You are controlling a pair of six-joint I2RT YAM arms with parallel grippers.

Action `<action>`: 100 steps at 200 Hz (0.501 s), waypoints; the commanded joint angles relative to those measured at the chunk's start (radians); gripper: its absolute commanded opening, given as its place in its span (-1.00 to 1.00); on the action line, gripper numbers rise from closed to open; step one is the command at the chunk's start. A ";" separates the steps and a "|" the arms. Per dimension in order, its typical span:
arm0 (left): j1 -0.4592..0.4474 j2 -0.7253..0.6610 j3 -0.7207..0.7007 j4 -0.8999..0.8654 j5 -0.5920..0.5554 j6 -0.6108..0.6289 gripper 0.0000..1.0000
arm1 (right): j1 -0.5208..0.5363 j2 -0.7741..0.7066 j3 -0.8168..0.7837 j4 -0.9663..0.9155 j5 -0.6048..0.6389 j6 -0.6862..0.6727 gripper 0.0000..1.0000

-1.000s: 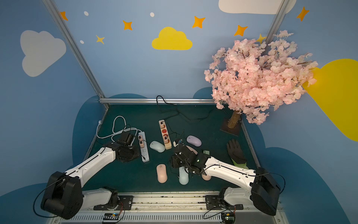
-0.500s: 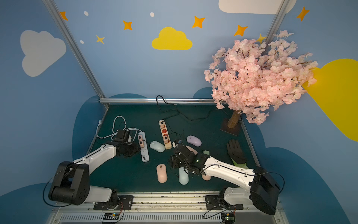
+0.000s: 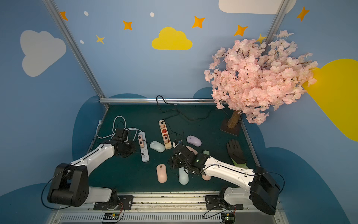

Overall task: Unplug the wireless mouse
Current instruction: Adjust the power cord at the center of the board.

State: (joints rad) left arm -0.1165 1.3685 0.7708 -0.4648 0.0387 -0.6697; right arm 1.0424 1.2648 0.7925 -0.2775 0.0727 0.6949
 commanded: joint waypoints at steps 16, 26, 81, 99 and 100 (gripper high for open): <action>0.027 -0.063 0.058 -0.095 -0.102 0.030 -0.93 | -0.002 0.019 -0.002 0.006 -0.013 -0.005 0.08; 0.035 -0.065 0.072 -0.096 -0.098 0.047 -0.93 | -0.002 0.024 0.001 0.006 -0.017 -0.006 0.08; 0.058 0.075 0.236 -0.204 -0.144 0.139 -0.68 | -0.002 0.037 0.030 -0.016 -0.028 -0.029 0.08; 0.066 0.140 0.304 -0.278 -0.187 0.160 -0.34 | -0.002 0.037 0.040 -0.030 -0.029 -0.037 0.08; 0.066 0.143 0.308 -0.281 -0.189 0.161 -0.33 | -0.002 0.037 0.040 -0.030 -0.029 -0.038 0.08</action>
State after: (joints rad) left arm -0.0650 1.4441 1.0046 -0.6231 -0.0814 -0.5617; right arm 1.0424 1.2942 0.7967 -0.2821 0.0509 0.6792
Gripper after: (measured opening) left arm 0.266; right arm 0.540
